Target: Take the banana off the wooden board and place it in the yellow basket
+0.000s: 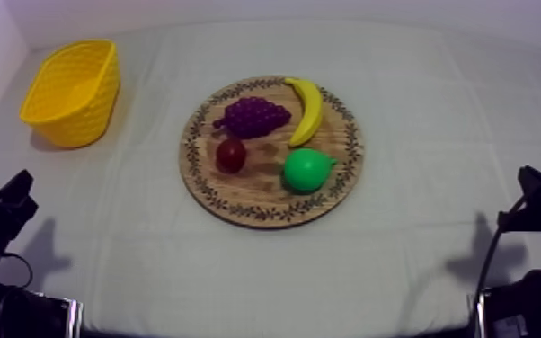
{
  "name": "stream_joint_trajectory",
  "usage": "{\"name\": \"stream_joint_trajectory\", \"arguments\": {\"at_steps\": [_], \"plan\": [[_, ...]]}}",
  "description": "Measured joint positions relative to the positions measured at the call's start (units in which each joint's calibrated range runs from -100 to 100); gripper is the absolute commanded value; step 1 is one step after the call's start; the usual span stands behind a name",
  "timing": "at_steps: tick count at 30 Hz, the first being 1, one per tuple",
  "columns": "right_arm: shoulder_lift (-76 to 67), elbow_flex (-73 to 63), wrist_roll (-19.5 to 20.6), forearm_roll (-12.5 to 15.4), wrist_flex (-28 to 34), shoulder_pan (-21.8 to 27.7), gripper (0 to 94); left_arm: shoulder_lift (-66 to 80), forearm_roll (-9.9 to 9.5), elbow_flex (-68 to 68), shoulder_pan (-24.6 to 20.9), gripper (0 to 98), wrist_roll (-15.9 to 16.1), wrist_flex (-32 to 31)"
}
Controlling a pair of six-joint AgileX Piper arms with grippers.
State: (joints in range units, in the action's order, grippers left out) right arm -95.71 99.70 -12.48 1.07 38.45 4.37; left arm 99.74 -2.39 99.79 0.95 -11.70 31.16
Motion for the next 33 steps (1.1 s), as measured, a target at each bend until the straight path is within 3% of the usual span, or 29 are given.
{"name": "stream_joint_trajectory", "arguments": {"at_steps": [14,22,33], "plan": [[0.0,0.0,0.0,0.0,0.07,0.0,0.6,0.0,-0.06,0.0,0.15,0.1,0.13,-0.11],[0.0,0.0,0.0,0.0,0.07,0.0,0.6,0.14,0.05,-1.58,2.19,0.1,2.27,3.16],[0.0,0.0,0.0,0.0,0.07,0.0,0.6,-10.54,0.69,-22.14,4.79,0.0,5.48,12.35]]}}
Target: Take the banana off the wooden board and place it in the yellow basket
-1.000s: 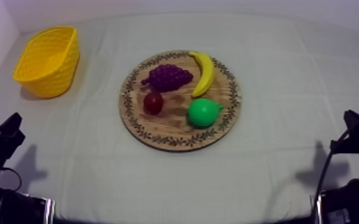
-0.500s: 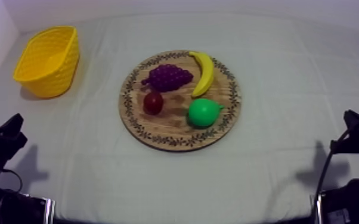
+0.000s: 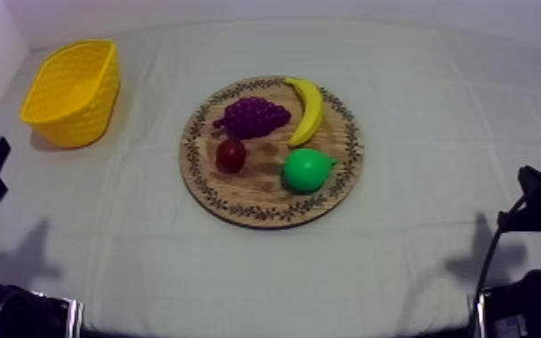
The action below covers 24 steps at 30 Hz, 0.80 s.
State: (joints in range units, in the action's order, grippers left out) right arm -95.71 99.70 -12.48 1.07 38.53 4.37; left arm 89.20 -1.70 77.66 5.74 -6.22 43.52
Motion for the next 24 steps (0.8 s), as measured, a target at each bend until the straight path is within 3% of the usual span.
{"name": "stream_joint_trajectory", "arguments": {"at_steps": [9,13,20,24], "plan": [[0.0,0.0,0.0,0.0,0.0,0.0,0.6,-19.15,1.37,-25.79,3.15,0.0,2.39,10.17],[0.0,0.0,0.0,0.0,0.0,0.0,0.6,-28.26,0.46,-36.94,6.27,0.0,1.74,13.9],[0.0,0.0,0.0,0.0,0.0,0.0,0.6,-44.11,-2.82,-52.73,12.76,0.0,-1.27,15.09],[0.0,0.0,0.0,0.0,0.0,0.0,0.6,-52.28,-3.53,-59.03,16.53,0.0,-3.04,16.0]]}}
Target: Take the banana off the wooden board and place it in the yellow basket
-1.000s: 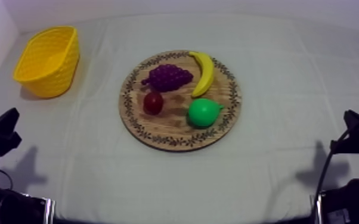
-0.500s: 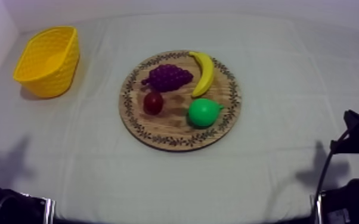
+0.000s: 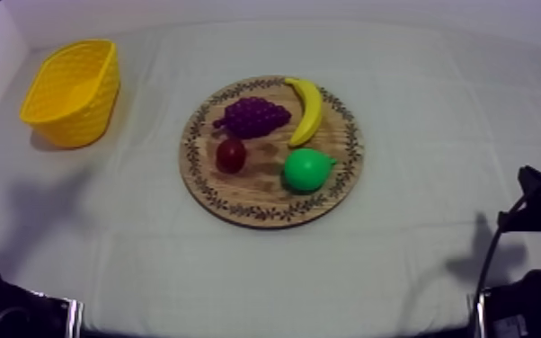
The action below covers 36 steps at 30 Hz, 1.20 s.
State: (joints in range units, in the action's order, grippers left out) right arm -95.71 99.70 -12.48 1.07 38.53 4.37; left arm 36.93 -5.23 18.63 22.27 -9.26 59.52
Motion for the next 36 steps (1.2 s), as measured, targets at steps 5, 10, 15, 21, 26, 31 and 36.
{"name": "stream_joint_trajectory", "arguments": {"at_steps": [5,10,15,21,26,31,36], "plan": [[0.0,0.0,0.0,0.0,0.0,0.0,0.6,-12.03,-0.38,-7.37,4.11,0.0,-1.88,1.68],[0.0,0.0,-0.03,0.0,0.0,0.0,0.6,-23.04,-0.59,-13.79,7.71,0.0,-3.91,3.27],[0.0,0.0,-0.03,0.0,0.0,0.0,0.6,-34.29,-0.12,-21.43,9.93,0.0,-5.2,5.93],[0.0,0.0,-0.03,0.0,0.0,0.0,0.6,-46.59,0.34,-30.53,10.83,0.0,-7.24,11.29],[0.0,0.0,-0.03,0.0,0.0,0.0,0.6,-55.51,0.79,-38.41,10.79,0.0,-9.02,16.85],[0.0,0.0,-0.03,0.0,0.0,0.0,0.6,-62.87,1.55,-45.08,10.32,0.2,-9.74,20.62],[0.0,0.0,-0.03,0.0,0.0,0.0,0.6,-68.41,3.04,-48.58,9.83,33.6,-10.07,21.95]]}}
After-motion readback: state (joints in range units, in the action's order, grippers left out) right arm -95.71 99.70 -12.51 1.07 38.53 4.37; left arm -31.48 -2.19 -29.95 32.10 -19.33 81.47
